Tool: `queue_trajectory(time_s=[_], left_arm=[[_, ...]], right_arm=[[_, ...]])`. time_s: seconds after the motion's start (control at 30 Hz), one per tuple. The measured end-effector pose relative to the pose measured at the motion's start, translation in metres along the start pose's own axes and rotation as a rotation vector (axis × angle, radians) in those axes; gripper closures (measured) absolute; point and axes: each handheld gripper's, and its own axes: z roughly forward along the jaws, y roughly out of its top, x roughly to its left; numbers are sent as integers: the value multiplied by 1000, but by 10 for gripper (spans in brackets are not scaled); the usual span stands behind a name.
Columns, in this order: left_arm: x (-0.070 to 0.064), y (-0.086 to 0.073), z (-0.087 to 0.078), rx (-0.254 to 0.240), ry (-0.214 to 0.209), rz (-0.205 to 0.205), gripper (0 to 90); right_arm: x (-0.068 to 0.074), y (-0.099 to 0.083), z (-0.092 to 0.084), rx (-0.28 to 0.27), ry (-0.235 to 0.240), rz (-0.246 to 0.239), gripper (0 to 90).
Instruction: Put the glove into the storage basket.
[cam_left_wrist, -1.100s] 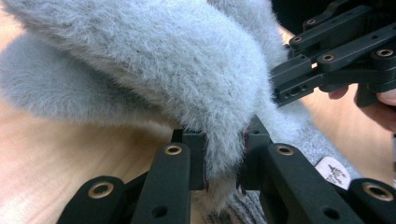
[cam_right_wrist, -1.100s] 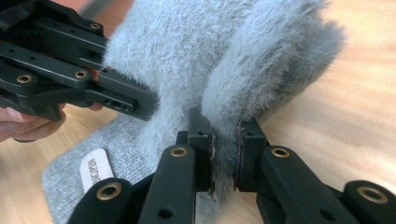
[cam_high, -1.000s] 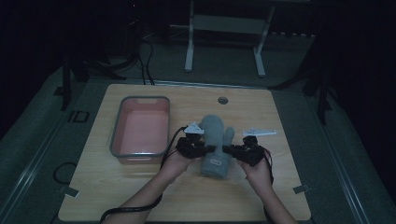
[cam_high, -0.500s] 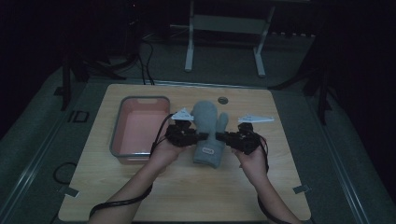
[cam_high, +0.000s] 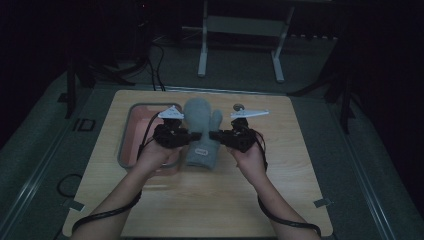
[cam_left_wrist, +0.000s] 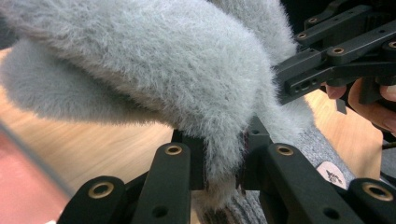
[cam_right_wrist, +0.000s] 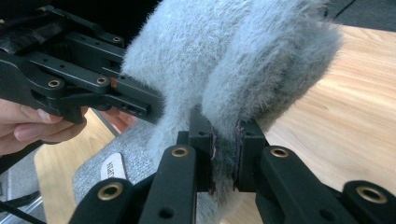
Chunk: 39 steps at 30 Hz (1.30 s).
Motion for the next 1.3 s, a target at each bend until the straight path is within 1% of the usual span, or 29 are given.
queue_trajectory(time_s=[0.2,0.33,0.4,0.47,0.53,0.63,0.67,0.7,0.73,0.83,0.87,0.9,0.93,0.97,1.0,1.03,1.07,1.1,1.13,1.17,1.23,1.3], left_arm=[[16,2,-28,-5,38,3,784],[29,0,-49,-19,71,-10,784],[36,-1,-59,-24,83,-21,783],[41,-1,-69,-18,105,-26,783],[46,0,-77,-4,127,-16,783],[54,-2,-85,6,140,-22,783],[57,-4,-85,9,143,-23,783],[60,-6,-85,11,146,-34,783],[63,-8,-84,15,150,-36,783],[74,-17,-76,32,157,-62,783],[78,-20,-73,39,162,-71,783],[82,-24,-69,45,164,-83,783],[86,-27,-65,53,166,-93,783],[90,-31,-61,64,170,-100,783],[93,-35,-56,73,170,-113,783],[97,-39,-52,84,171,-123,783],[100,-42,-48,98,174,-135,783],[102,-46,-44,112,174,-141,783],[105,-49,-40,127,176,-144,782],[107,-51,-36,146,179,-152,782],[110,-55,-30,178,187,-151,782],[111,-57,-24,207,202,-164,782]], right_arm=[[15,21,20,-4,29,-26,812],[29,35,37,-4,47,-51,812],[36,42,46,-6,60,-55,812],[43,48,55,-9,72,-60,812],[49,52,64,-14,82,-65,812],[53,57,76,-22,105,-67,812],[52,57,84,-22,114,-69,812],[52,57,84,-22,114,-69,812],[52,56,88,-18,118,-67,813],[47,53,103,-4,117,-65,813],[42,49,114,13,109,-58,813],[40,46,119,21,100,-54,813],[40,46,119,21,100,-54,813],[35,41,131,42,87,-43,813],[33,38,136,53,78,-40,813],[33,38,136,53,78,-40,813],[28,32,147,81,67,-26,813],[28,32,147,81,67,-26,813],[24,26,156,111,49,-22,813],[24,26,156,111,49,-22,813],[22,22,164,144,29,-15,813],[22,20,170,175,3,-24,813]])
